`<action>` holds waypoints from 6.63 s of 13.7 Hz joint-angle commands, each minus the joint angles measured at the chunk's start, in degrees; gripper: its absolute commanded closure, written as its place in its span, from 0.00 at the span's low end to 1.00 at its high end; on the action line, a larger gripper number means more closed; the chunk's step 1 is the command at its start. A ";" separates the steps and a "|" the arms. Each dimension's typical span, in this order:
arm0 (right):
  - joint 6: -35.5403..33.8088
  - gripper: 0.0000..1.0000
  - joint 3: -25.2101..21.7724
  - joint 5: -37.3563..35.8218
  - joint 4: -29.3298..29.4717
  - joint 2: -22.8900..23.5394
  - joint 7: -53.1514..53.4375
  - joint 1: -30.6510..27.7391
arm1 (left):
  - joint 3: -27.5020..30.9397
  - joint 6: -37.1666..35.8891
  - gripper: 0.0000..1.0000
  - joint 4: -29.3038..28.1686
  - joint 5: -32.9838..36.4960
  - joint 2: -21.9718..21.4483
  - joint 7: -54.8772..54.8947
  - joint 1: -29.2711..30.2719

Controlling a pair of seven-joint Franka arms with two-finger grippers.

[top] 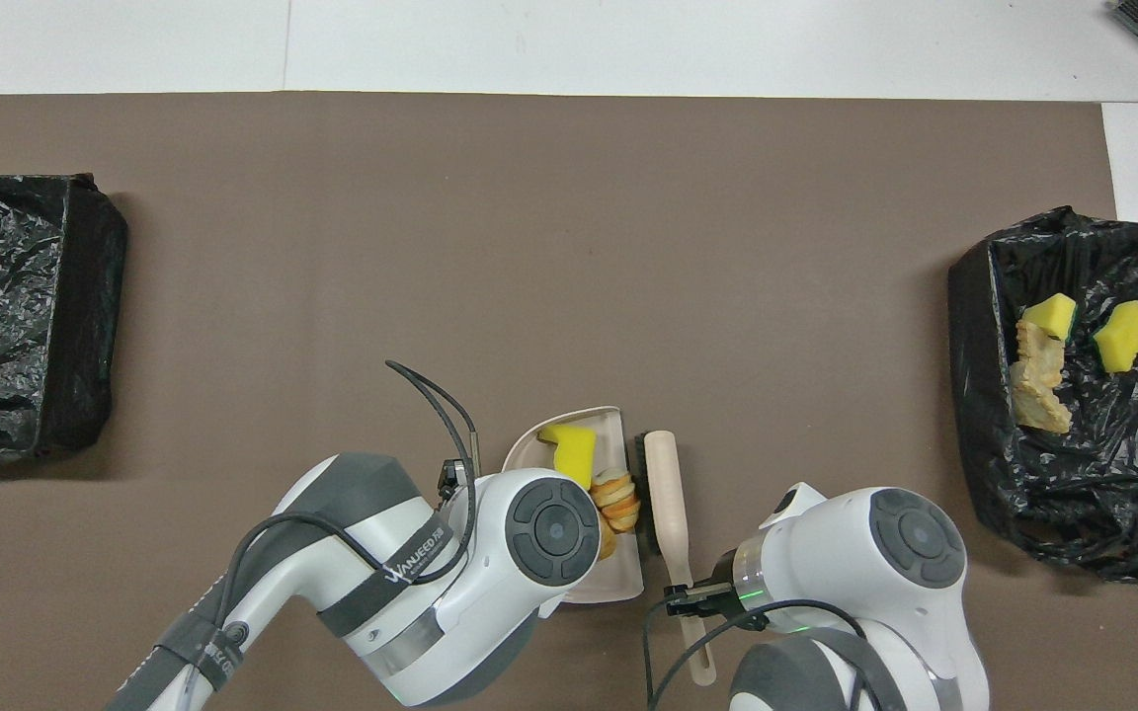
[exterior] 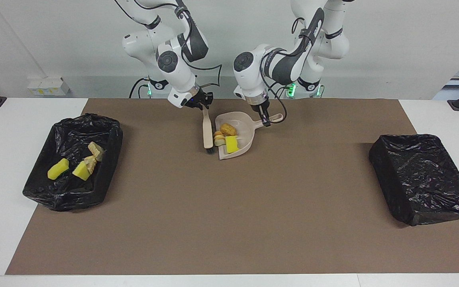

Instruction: Sweep and dump trash in bin

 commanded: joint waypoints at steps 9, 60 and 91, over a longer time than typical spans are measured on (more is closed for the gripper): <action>-13.17 1.00 -0.91 -4.36 7.43 -1.06 -3.91 -7.97 | 0.00 5.89 1.00 -2.26 -0.67 -1.49 10.84 8.64; -12.12 0.00 -0.91 -20.82 26.51 9.04 24.07 5.66 | 3.61 -15.35 1.00 25.97 24.07 -1.22 44.37 41.11; -29.52 0.00 -0.82 -34.98 49.79 12.02 -12.87 -32.07 | 4.13 0.82 0.00 27.01 -12.71 18.91 -69.48 -0.31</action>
